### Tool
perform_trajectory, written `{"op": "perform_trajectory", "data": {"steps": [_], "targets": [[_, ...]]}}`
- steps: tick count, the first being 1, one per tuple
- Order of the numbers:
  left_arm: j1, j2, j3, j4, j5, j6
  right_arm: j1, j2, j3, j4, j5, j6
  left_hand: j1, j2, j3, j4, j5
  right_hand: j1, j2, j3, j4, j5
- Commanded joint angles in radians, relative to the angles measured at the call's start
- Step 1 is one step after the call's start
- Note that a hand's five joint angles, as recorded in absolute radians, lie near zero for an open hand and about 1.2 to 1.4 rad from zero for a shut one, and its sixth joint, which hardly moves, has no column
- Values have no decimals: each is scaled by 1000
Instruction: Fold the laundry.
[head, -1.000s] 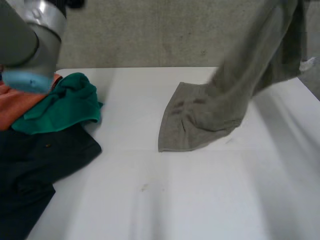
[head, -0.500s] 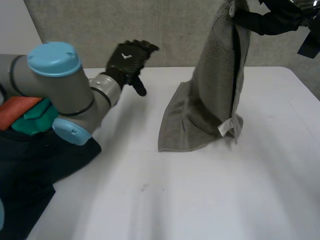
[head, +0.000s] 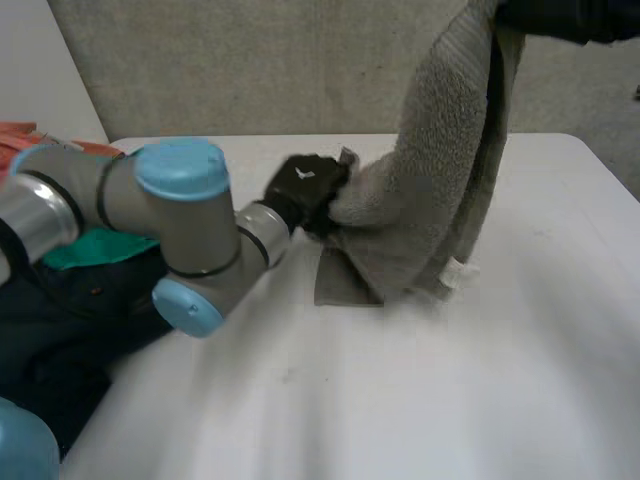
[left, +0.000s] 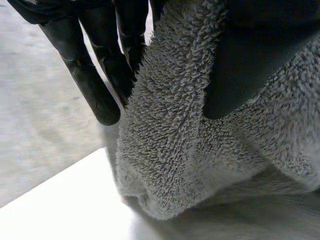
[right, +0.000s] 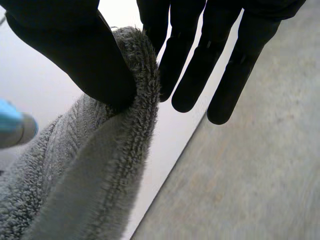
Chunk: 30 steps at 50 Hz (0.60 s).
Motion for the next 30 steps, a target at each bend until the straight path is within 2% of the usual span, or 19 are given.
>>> {"op": "perform_trajectory", "data": {"steps": [1, 5, 6, 8, 11, 13, 14, 16, 17, 20, 21, 22, 25, 26, 30], "targets": [[91, 107, -8, -30, -65, 8, 0, 169, -86, 164, -8, -140, 262, 211, 212, 201, 276, 286, 231, 212, 201, 226], [134, 151, -21, -31, -27, 25, 26, 272, -179, 331, 33, -307, 262, 211, 212, 201, 276, 286, 231, 212, 201, 226], [146, 165, -26, -30, -6, 34, 38, 329, -233, 438, 75, -417, 262, 211, 212, 201, 276, 286, 231, 212, 201, 226], [160, 176, -29, -30, 17, 43, 49, 358, -265, 503, 102, -488, 262, 211, 212, 201, 276, 286, 231, 212, 201, 226], [177, 179, -11, -24, 56, 63, 83, 452, -374, 698, 205, -703, 262, 211, 212, 201, 276, 286, 231, 212, 201, 226], [186, 167, 29, 1, 71, 97, 110, 535, -481, 821, 294, -842, 262, 211, 212, 201, 276, 286, 231, 212, 201, 226], [191, 148, 78, 30, 67, 129, 130, 588, -568, 891, 373, -937, 262, 211, 212, 201, 276, 286, 231, 212, 201, 226], [194, 124, 139, 56, 56, 167, 150, 642, -672, 942, 470, -1014, 262, 211, 212, 201, 276, 286, 231, 212, 201, 226], [196, 102, 205, 82, 38, 202, 170, 686, -769, 965, 585, -1080, 262, 211, 212, 201, 276, 286, 231, 212, 201, 226], [196, 81, 305, 131, 4, 235, 210, 737, -888, 953, 751, -1148, 262, 211, 212, 201, 276, 286, 231, 212, 201, 226], [193, 73, 358, 171, -19, 238, 233, 751, -945, 913, 838, -1172, 262, 211, 212, 201, 276, 286, 231, 212, 201, 226], [191, 75, 383, 192, -27, 236, 245, 756, -965, 857, 886, -1186, 262, 211, 212, 201, 276, 286, 231, 212, 201, 226], [186, 96, 417, 274, -61, 221, 261, 737, -944, 677, 917, -1188, 262, 211, 212, 201, 276, 286, 231, 212, 201, 226], [185, 117, 407, 300, -78, 212, 264, 716, -903, 564, 914, -1176, 262, 211, 212, 201, 276, 286, 231, 212, 201, 226], [171, 171, 310, 303, -93, 196, 258, 661, -775, 350, 888, -1125, 262, 211, 212, 201, 276, 286, 231, 212, 201, 226]]}}
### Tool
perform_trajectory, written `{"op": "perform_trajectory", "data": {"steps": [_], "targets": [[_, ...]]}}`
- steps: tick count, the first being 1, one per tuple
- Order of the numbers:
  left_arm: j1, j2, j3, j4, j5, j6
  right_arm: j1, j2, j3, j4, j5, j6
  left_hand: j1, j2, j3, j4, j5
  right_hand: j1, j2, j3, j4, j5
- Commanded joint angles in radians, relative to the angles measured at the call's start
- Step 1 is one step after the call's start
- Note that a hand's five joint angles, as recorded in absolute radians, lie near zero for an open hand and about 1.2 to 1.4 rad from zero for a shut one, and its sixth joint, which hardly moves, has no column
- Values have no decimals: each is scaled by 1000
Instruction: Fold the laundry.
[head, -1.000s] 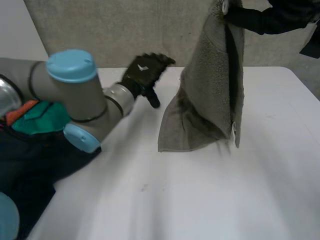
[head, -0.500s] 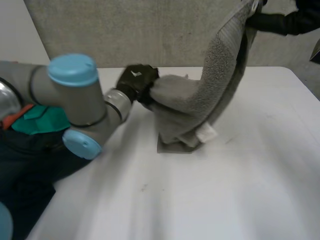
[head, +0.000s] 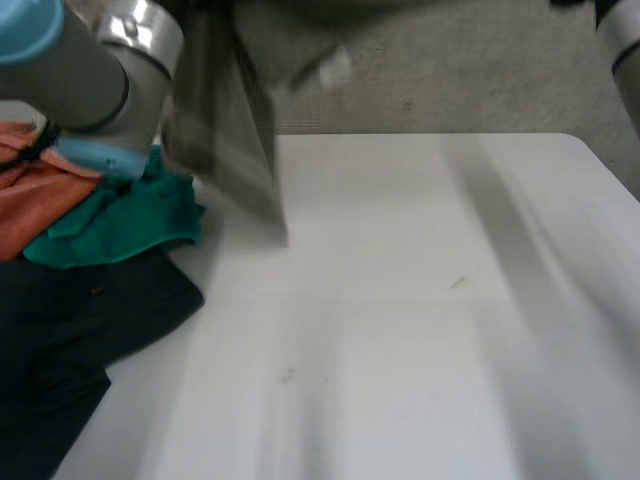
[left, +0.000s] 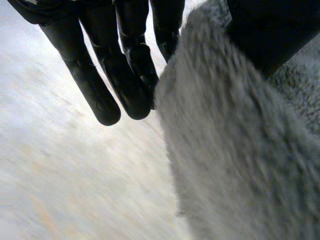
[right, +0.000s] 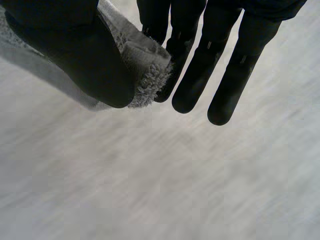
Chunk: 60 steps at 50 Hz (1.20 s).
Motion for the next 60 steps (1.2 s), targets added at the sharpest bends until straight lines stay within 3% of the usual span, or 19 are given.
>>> {"op": "perform_trajectory", "data": {"steps": [1, 8, 12, 15, 18, 22, 23, 28, 31, 38, 42, 48, 54, 60], "targets": [[-21, 87, -110, 57, -46, -33, -1, -89, 186, -408, -14, 81, 262, 201, 205, 197, 276, 286, 231, 208, 198, 226], [-75, 170, -521, 53, -64, -36, -11, -104, 406, -336, -156, 121, 262, 201, 205, 197, 276, 286, 231, 208, 198, 226], [-119, 163, -725, 60, -69, -40, -11, -86, 576, -212, -247, 61, 262, 201, 205, 197, 276, 286, 231, 208, 198, 226], [-145, 140, -823, 65, -70, -42, -12, -74, 656, -149, -265, 0, 251, 189, 193, 186, 265, 286, 231, 208, 198, 226], [-171, 109, -912, 60, -76, -37, -32, -57, 734, -91, -258, -96, 61, -1, 3, -5, 75, 286, 231, 208, 198, 226], [-181, 113, -968, 28, -107, -37, -75, -49, 779, -29, -235, -197, -388, -450, -446, -453, -374, 286, 231, 208, 198, 226], [-181, 138, -980, 1, -121, -39, -98, -52, 788, 4, -227, -227, -581, -643, -638, -646, -567, 286, 231, 208, 198, 226], [-141, 280, -1005, -67, -138, -56, -141, -75, 793, 90, -209, -254, -937, -999, -995, -1002, -923, 286, 231, 208, 198, 226], [-109, 342, -1008, -85, -124, -68, -159, -104, 799, 127, -190, -251, -947, -1009, -1004, -1012, -933, 286, 231, 208, 198, 226], [40, 416, -962, -165, 3, -80, -156, -146, 845, 169, -175, -258, -868, -930, -925, -933, -854, 286, 231, 208, 198, 226], [132, 376, -888, -339, 72, -36, -143, -166, 874, 161, -178, -258, -792, -853, -849, -857, -777, 286, 231, 208, 198, 226], [186, 356, -886, -552, 129, 22, -144, -161, 892, 134, -178, -254, -747, -809, -805, -813, -733, 286, 231, 208, 198, 226], [189, 359, -966, -527, 149, 10, -147, -150, 895, 130, -175, -252, -692, -753, -749, -757, -677, 286, 231, 208, 198, 226], [139, 353, -1057, -382, 90, -46, -143, -155, 905, 129, -173, -251, -700, -762, -758, -765, -686, 286, 231, 208, 198, 226]]}}
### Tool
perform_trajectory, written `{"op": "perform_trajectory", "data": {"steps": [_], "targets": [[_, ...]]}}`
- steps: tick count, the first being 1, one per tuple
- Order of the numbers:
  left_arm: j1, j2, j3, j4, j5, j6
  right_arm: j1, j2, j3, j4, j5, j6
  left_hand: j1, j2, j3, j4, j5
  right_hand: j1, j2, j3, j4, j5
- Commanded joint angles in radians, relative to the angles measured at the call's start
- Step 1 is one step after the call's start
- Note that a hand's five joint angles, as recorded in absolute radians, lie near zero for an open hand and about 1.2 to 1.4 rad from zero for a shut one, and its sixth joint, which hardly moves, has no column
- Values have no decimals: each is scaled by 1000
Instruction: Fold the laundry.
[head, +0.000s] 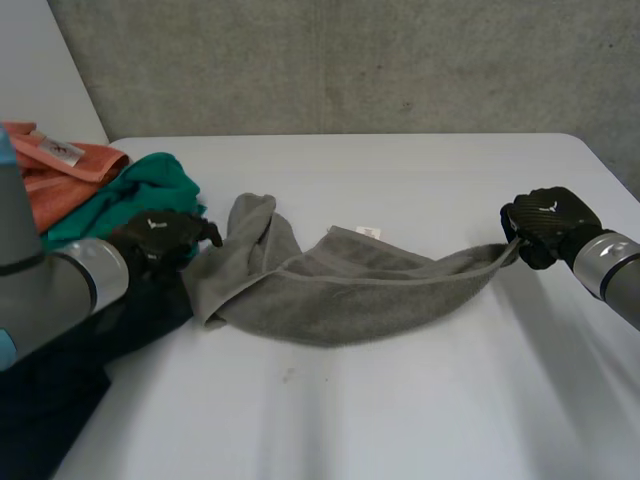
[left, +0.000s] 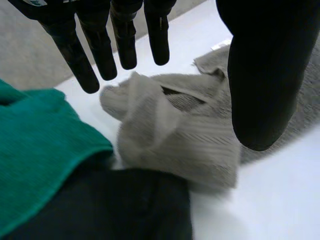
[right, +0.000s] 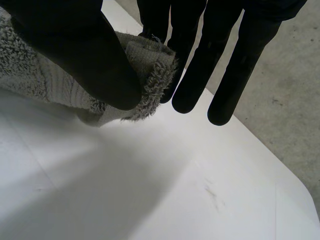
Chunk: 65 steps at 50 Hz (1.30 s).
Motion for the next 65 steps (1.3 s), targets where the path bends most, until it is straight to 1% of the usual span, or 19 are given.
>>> {"op": "perform_trajectory", "data": {"steps": [1, 8, 14, 15, 16, 19, 23, 26, 31, 34, 40, 45, 52, 56, 57, 60, 61, 64, 65], "targets": [[-59, -7, -106, 172, -68, -66, 4, -2, 9, 1, 3, 3, 59, 60, 59, 56, 52, 286, 231, 208, 198, 211], [-97, -88, -102, 306, -160, -92, 18, -11, 26, 15, -4, 17, 56, 57, 56, 53, 49, 286, 231, 208, 198, 211], [-117, -191, -41, 284, -183, -84, 18, -33, 40, 10, -5, 18, 129, 130, 129, 126, 122, 286, 231, 208, 198, 211], [-117, -205, -31, 275, -188, -84, 18, -34, 40, 10, -5, 18, 194, 194, 194, 190, 187, 286, 231, 208, 198, 211], [-116, -222, -18, 255, -197, -86, 15, -37, 37, 15, -4, 14, 456, 456, 456, 452, 449, 286, 231, 208, 198, 211], [-110, -217, -4, 238, -211, -91, 12, -43, 29, 20, 4, 11, 1026, 1026, 1026, 1022, 1019, 286, 231, 208, 198, 211], [-108, -131, 4, 221, -220, -110, -5, -83, -8, 85, 30, -18, 1028, 1028, 1028, 1024, 1021, 286, 231, 208, 198, 211], [-122, -1, 6, 172, -209, -134, -40, -161, -66, 188, 76, -73, 1028, 1028, 1028, 1024, 1021, 286, 231, 208, 198, 211], [-134, 287, 100, 12, -175, -143, -117, -345, -224, 386, 88, -167, 1028, 1028, 1028, 1024, 1021, 286, 231, 208, 198, 211], [-133, 350, 201, -96, -180, -131, -149, -420, -302, 450, 75, -181, 1028, 1028, 1028, 1024, 1021, 286, 231, 208, 198, 211], [-120, 338, 377, -266, -189, -109, -174, -477, -381, 500, 27, -167, 1028, 1028, 1028, 1024, 1021, 286, 231, 208, 198, 211], [-122, 223, 438, -335, -185, -78, -143, -430, -378, 504, 3, -156, 1028, 1028, 1028, 1024, 1021, 286, 231, 208, 198, 211], [-133, 10, 447, -254, -189, -11, -60, -246, -379, 485, 59, -153, 1028, 1028, 1028, 1024, 1021, 286, 231, 208, 198, 211], [-151, -137, 484, -132, -192, 38, -27, -102, -402, 411, 113, -147, 1028, 1028, 1028, 1024, 1021, 286, 231, 208, 198, 211], [-159, -187, 510, -74, -189, 58, -11, -47, -425, 358, 142, -140, 1028, 1028, 1028, 1024, 1021, 286, 231, 208, 198, 211], [-163, -251, 568, 23, -192, 84, 13, 12, -469, 255, 188, -108, 1028, 1028, 1028, 1024, 1021, 286, 231, 208, 198, 211], [-163, -278, 616, 98, -200, 95, 21, 35, -503, 174, 214, -79, 1028, 1028, 1028, 1024, 1021, 286, 231, 208, 198, 211], [-160, -279, 676, 209, -217, 83, 23, 41, -542, 32, 231, -16, 1028, 1028, 1028, 1024, 1021, 286, 231, 208, 198, 211], [-159, -266, 705, 287, -224, 66, 21, 33, -558, -76, 230, 27, 1028, 1028, 1028, 1024, 1021, 286, 231, 208, 198, 211]]}}
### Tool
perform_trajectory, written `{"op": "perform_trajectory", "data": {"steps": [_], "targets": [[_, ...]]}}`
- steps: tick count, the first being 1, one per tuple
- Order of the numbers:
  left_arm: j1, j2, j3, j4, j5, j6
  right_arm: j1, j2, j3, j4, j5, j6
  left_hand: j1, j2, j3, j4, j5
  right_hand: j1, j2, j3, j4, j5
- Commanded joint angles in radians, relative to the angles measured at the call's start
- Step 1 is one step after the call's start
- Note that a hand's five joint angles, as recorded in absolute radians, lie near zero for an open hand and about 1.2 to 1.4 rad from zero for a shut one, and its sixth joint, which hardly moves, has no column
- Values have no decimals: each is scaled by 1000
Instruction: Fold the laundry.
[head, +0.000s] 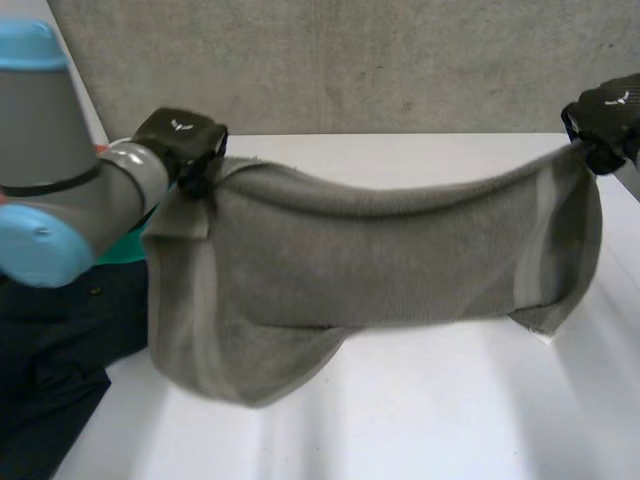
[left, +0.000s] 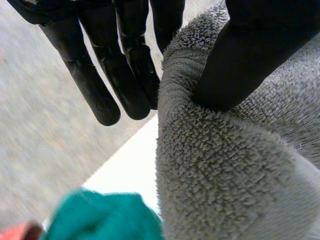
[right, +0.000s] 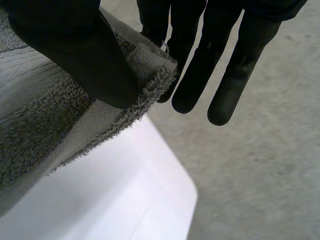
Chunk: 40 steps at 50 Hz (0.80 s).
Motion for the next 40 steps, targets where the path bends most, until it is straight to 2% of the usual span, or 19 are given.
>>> {"op": "perform_trajectory", "data": {"steps": [1, 5, 9, 18, 22, 26, 35, 37, 40], "targets": [[-1, -43, 167, 347, -31, -13, 19, 58, -114, -434, 62, 171, 249, 199, 206, 197, 257, 286, 231, 208, 198, 208], [2, 26, 172, 533, -45, -83, -3, 19, -114, -710, 30, 322, 249, 199, 206, 197, 257, 286, 231, 208, 198, 208], [1, 76, 146, 564, -45, -143, -33, 4, -114, -841, -13, 422, 249, 199, 206, 197, 257, 286, 231, 208, 198, 208], [13, 109, -49, 449, -5, -156, -64, 5, -27, -654, -100, 445, 249, 199, 206, 197, 257, 286, 231, 208, 198, 208], [21, 116, -231, 452, 4, -148, -64, -10, 123, -529, -191, 383, 249, 199, 206, 197, 257, 286, 231, 208, 198, 208], [19, 96, -383, 468, 10, -134, -65, -12, 268, -452, -237, 268, 249, 199, 206, 197, 257, 286, 231, 208, 198, 208], [13, -42, -583, 560, 24, -27, -75, 47, 467, -358, -228, 27, 240, 191, 198, 189, 249, 286, 231, 208, 198, 208], [14, -61, -595, 570, 22, -7, -84, 60, 477, -344, -225, 7, 170, 121, 128, 119, 178, 286, 231, 208, 198, 208], [17, -70, -611, 570, 13, 19, -108, 74, 480, -324, -220, 7, -76, -126, -119, -128, -68, 286, 231, 208, 198, 208]]}}
